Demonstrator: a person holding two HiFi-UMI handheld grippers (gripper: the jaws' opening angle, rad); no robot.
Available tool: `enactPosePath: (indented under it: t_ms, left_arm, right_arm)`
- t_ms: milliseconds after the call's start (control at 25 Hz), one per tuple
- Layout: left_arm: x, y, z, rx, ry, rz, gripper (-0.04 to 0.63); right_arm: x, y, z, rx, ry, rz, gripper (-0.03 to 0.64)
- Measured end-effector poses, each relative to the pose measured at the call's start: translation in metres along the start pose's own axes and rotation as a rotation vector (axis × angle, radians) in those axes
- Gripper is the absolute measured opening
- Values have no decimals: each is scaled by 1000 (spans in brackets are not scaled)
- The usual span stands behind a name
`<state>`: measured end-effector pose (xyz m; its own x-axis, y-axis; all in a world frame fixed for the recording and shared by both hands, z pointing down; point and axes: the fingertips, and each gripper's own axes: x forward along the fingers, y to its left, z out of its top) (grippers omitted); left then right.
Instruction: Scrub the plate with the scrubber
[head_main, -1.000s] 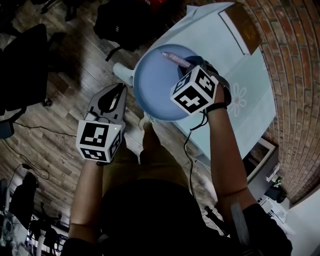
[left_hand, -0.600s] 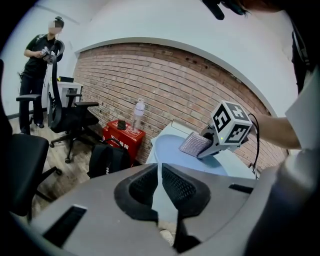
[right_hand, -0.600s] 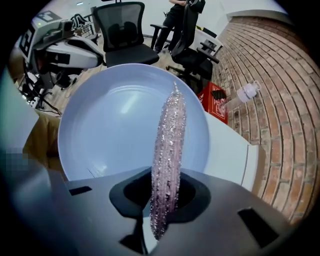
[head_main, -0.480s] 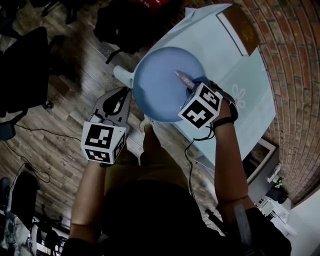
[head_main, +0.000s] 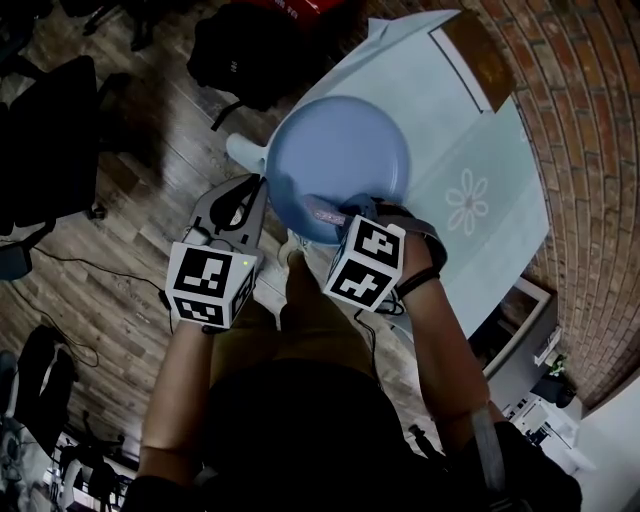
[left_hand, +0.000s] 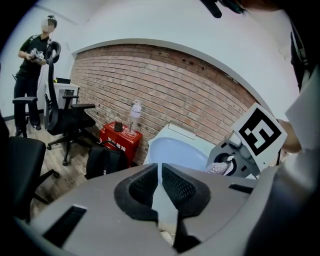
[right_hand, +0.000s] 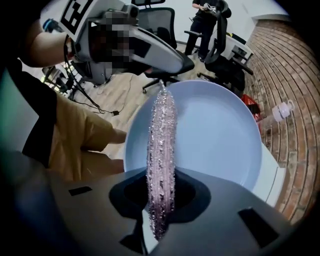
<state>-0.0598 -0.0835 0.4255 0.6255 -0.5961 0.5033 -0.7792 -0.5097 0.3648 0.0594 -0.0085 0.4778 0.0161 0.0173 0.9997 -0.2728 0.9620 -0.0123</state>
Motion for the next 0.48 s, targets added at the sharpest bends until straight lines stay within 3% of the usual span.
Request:
enactPosePath:
  t_ms: [160,480]
  left_arm:
    - [-3,1,1,-5,-2,12,35]
    - [-10,11,1,-12,-17,38,35]
  right_arm:
    - [0,10,24,-50,-47,20,87]
    - [-2,-25,54,47,-167,-33,87]
